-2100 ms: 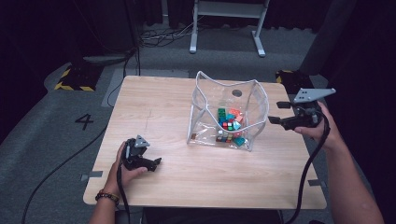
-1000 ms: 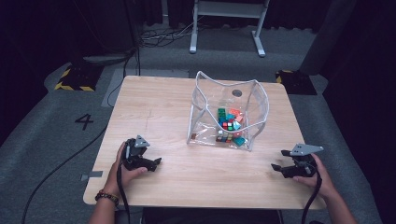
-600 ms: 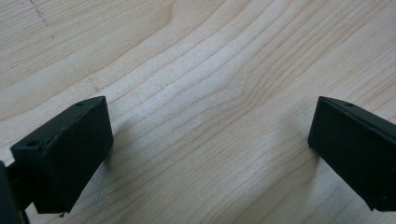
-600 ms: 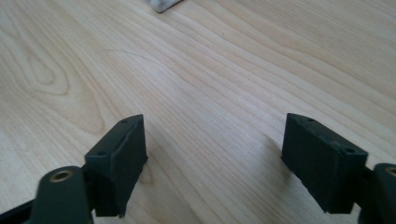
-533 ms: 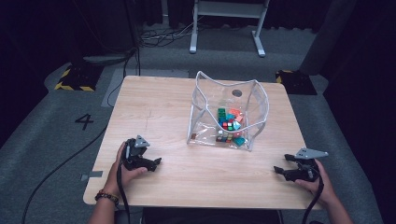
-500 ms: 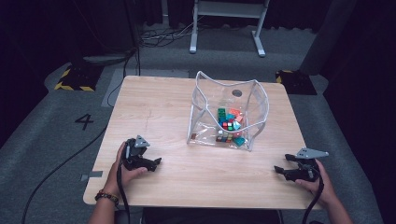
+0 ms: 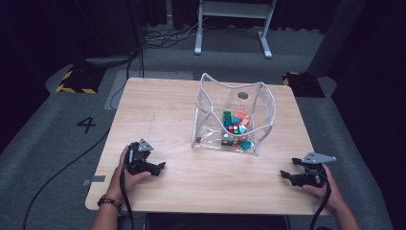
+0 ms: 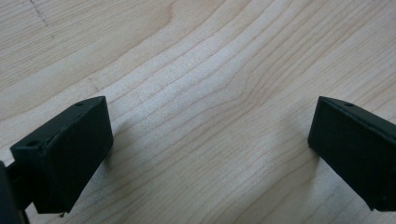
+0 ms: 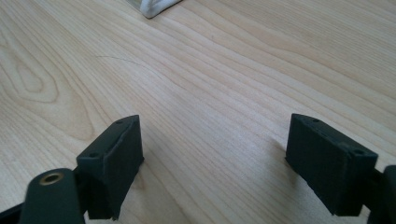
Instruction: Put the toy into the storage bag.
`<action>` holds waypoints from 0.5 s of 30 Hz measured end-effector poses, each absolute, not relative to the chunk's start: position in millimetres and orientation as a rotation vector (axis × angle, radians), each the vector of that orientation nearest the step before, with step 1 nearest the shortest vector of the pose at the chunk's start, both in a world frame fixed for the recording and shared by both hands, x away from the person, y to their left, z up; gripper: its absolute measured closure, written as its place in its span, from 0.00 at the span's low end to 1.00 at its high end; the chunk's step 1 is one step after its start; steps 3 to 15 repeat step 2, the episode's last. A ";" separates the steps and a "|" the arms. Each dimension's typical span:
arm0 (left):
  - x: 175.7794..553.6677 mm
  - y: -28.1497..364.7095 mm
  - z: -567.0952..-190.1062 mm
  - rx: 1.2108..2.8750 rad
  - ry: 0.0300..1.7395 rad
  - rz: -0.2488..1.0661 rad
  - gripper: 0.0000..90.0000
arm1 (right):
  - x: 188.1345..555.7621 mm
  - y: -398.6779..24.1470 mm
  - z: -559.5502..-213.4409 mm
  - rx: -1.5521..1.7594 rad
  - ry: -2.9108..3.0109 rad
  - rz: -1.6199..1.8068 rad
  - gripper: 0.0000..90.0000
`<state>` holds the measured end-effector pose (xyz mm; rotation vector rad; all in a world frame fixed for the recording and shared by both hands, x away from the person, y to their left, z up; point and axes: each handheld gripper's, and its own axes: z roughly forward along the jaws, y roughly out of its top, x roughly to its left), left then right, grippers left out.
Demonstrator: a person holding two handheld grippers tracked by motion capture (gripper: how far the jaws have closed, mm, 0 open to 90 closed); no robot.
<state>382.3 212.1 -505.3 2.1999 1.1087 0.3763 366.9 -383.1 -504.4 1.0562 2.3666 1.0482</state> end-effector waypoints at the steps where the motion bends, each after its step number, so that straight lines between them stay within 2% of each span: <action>1: 382.4 212.1 -505.3 2.200 1.109 0.376 0.00 | 366.8 -383.0 -504.4 1.057 2.367 1.048 0.21; 15: 382.4 212.1 -505.3 2.200 1.109 0.376 0.00 | 366.9 -383.1 -504.4 1.055 2.367 1.048 0.21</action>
